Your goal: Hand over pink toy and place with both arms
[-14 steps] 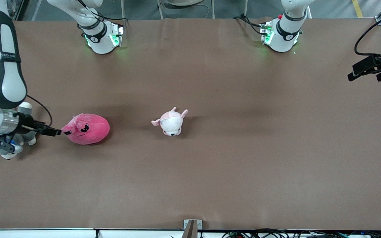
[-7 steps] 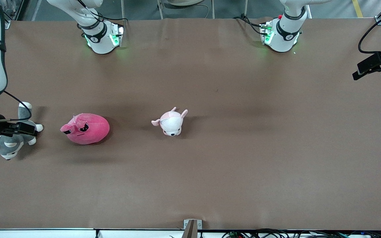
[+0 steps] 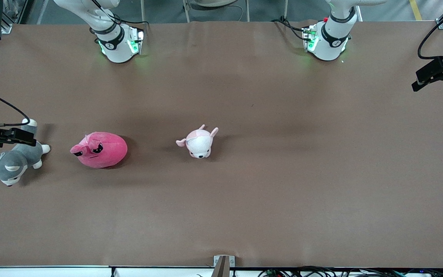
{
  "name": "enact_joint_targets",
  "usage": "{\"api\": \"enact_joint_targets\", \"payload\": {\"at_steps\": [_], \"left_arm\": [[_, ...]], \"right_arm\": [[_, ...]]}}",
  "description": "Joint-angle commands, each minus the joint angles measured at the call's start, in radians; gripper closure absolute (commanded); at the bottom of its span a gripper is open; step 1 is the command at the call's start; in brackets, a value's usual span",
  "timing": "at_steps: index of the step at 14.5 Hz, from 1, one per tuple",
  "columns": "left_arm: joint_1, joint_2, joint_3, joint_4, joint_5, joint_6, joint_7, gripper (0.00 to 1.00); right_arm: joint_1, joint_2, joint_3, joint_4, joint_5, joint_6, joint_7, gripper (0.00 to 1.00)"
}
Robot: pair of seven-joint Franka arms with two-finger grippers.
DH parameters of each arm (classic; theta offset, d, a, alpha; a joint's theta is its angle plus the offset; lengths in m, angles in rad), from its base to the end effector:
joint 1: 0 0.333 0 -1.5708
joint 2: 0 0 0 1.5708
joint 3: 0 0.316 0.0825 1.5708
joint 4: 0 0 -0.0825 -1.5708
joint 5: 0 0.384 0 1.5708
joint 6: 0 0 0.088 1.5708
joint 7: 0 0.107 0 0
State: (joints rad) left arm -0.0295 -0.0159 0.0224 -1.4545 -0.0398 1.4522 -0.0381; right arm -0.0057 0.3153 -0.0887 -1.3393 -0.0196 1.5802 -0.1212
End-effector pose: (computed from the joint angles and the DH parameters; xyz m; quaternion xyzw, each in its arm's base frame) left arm 0.5366 -0.0083 0.6770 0.9997 0.0130 0.0063 0.0201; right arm 0.6433 -0.0543 0.5454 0.9989 0.0155 -0.0389 0.0195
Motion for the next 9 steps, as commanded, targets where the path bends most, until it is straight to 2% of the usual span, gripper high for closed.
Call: {"api": "enact_joint_targets", "payload": {"at_steps": [1, 4, 7, 9], "left_arm": [[-0.003, -0.024, 0.007, -0.021, 0.018, 0.016, 0.014, 0.00], [-0.003, -0.032, 0.004, -0.023, 0.018, 0.014, 0.014, 0.00], [-0.004, -0.030, 0.002, -0.023, 0.021, 0.022, 0.015, 0.00], [-0.003, -0.019, 0.002, -0.023, 0.021, 0.039, 0.015, 0.00]], "right_arm": [[-0.005, 0.002, 0.003, 0.017, -0.019, -0.011, 0.015, 0.00], [0.001, -0.015, 0.006, 0.016, -0.007, -0.020, 0.021, 0.00], [0.003, -0.047, 0.007, 0.003, -0.002, -0.101, 0.025, 0.00], [0.003, -0.097, 0.006, -0.038, 0.000, -0.098, 0.058, 0.00]]}}
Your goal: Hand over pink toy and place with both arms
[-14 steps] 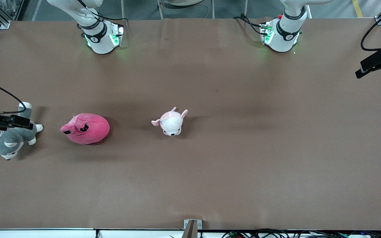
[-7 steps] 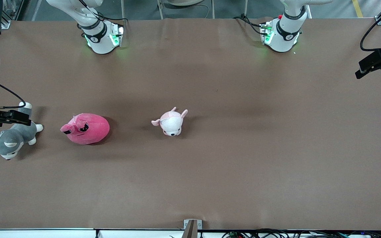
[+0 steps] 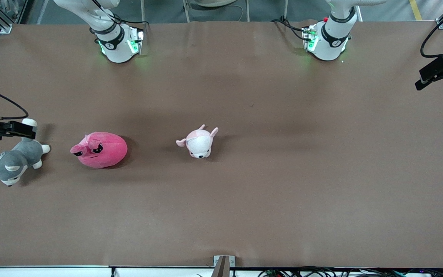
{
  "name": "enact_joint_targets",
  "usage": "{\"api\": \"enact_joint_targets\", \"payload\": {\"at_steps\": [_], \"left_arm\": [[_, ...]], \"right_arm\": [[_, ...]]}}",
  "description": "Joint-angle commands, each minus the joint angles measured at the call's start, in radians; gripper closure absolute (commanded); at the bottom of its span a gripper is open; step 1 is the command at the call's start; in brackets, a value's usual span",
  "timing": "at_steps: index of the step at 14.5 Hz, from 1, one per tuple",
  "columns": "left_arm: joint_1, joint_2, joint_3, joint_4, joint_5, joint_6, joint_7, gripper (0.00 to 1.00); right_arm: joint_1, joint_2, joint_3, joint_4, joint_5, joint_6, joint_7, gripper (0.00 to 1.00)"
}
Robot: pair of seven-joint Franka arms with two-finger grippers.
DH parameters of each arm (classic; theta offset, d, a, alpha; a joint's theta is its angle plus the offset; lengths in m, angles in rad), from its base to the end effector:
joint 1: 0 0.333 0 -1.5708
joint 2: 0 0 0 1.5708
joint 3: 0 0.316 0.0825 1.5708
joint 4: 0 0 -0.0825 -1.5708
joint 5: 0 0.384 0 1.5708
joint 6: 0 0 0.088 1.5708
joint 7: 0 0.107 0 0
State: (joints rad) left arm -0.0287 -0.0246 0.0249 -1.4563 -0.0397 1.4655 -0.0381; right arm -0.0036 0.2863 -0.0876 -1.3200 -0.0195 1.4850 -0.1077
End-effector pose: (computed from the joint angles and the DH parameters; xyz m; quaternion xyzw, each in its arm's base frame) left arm 0.5351 -0.0064 0.6820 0.9995 0.0147 0.0165 0.0204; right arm 0.6271 -0.0516 0.5655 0.9979 0.0090 -0.0619 0.0161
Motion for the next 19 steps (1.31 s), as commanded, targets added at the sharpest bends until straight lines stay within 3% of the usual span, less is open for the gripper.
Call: {"api": "enact_joint_targets", "payload": {"at_steps": [1, 15, 19], "left_arm": [[-0.002, -0.011, 0.001, -0.021, 0.020, 0.027, 0.015, 0.00], [-0.003, -0.011, 0.000, -0.024, 0.009, 0.032, 0.014, 0.00], [-0.003, -0.011, 0.000, -0.022, 0.009, 0.033, 0.014, 0.00]], "right_arm": [[0.001, -0.090, 0.006, -0.073, 0.000, -0.003, 0.078, 0.00], [0.001, -0.363, 0.006, -0.315, 0.033, 0.041, 0.103, 0.00], [0.013, -0.391, 0.008, -0.337, 0.026, 0.049, 0.097, 0.00]]}}
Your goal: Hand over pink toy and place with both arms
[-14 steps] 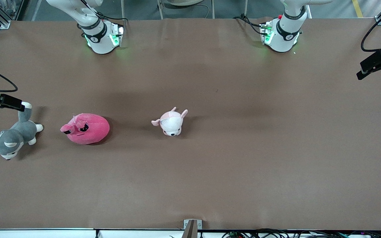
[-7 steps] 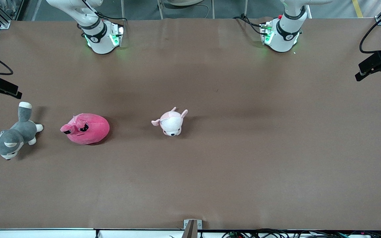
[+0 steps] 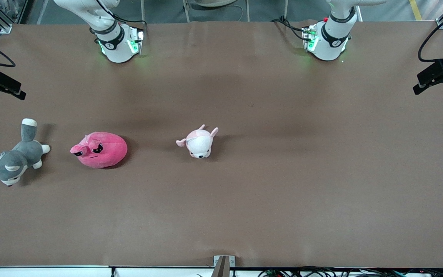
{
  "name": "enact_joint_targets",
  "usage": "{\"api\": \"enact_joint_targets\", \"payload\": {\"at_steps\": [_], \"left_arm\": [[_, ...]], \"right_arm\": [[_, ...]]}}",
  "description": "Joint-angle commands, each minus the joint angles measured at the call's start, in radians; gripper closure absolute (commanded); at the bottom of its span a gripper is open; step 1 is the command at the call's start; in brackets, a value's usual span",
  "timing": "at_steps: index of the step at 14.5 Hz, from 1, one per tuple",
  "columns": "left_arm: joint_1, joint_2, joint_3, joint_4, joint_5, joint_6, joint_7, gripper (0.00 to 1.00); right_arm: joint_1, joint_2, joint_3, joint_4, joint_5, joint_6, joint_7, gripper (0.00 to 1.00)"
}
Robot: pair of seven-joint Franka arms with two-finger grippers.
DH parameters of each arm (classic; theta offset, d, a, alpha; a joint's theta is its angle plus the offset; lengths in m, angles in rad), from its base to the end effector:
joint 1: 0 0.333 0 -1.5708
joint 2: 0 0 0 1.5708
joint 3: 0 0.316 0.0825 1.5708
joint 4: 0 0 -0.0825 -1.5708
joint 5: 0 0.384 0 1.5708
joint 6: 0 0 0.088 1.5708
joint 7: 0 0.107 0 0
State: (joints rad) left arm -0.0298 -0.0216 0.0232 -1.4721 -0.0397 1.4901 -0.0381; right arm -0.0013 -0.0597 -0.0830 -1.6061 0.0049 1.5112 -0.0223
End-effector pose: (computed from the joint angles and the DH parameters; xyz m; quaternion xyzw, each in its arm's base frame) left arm 0.5391 -0.0079 0.6754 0.9995 0.0138 0.0193 0.0204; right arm 0.5277 -0.0455 0.6351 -0.9994 0.0308 0.0174 0.0059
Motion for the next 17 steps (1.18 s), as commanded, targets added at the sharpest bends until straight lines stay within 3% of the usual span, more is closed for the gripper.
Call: {"api": "enact_joint_targets", "payload": {"at_steps": [1, 17], "left_arm": [[-0.002, -0.014, 0.001, -0.007, 0.007, 0.007, 0.014, 0.00], [-0.007, -0.012, 0.000, -0.005, 0.007, 0.009, 0.011, 0.00]], "right_arm": [[0.015, -0.049, 0.003, -0.052, -0.006, 0.023, 0.013, 0.00], [0.024, -0.054, 0.000, -0.052, -0.011, 0.009, 0.004, 0.00]]}}
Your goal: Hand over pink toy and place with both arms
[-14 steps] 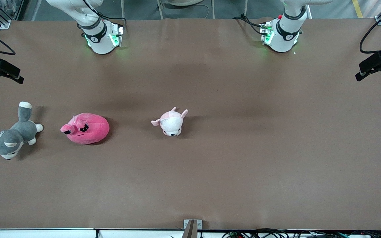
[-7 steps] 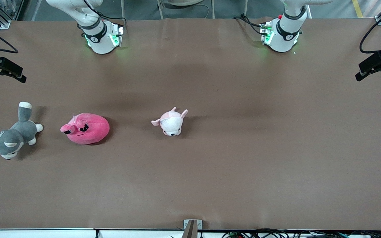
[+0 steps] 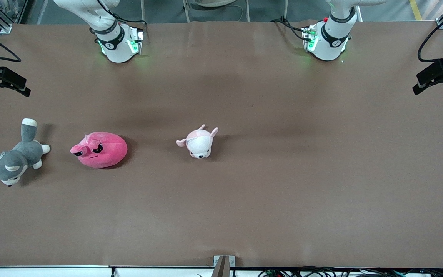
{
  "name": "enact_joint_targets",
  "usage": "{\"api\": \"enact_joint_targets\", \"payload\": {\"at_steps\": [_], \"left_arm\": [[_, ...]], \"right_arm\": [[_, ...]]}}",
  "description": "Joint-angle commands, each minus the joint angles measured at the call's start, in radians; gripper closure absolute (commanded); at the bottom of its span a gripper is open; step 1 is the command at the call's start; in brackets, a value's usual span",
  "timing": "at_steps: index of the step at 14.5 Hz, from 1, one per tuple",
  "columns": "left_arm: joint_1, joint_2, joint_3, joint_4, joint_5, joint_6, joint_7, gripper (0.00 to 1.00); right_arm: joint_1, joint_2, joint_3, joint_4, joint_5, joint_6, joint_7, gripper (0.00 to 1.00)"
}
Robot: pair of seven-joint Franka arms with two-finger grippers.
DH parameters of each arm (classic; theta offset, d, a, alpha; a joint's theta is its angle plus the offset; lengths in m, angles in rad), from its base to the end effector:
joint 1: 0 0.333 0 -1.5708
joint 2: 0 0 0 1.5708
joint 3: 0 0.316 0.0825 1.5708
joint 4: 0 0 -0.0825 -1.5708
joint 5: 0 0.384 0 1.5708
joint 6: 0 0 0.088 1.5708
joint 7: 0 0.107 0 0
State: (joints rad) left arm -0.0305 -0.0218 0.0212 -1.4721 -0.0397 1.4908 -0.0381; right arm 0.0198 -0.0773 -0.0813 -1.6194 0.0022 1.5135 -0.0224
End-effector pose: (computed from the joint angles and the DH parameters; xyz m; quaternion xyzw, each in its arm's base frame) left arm 0.5391 -0.0094 0.6755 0.9995 0.0124 0.0198 0.0205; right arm 0.5232 -0.0338 0.6383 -0.9997 0.0193 0.0142 0.0048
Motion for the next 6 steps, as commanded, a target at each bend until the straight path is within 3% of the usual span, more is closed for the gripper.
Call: {"api": "enact_joint_targets", "payload": {"at_steps": [1, 6], "left_arm": [[-0.006, -0.012, 0.002, -0.005, 0.007, 0.008, 0.011, 0.00], [-0.009, -0.013, 0.002, -0.005, 0.007, 0.008, 0.011, 0.00]], "right_arm": [[0.003, -0.036, -0.001, -0.039, -0.008, 0.005, 0.004, 0.00], [0.008, -0.036, 0.000, -0.039, -0.033, 0.005, 0.002, 0.00]]}}
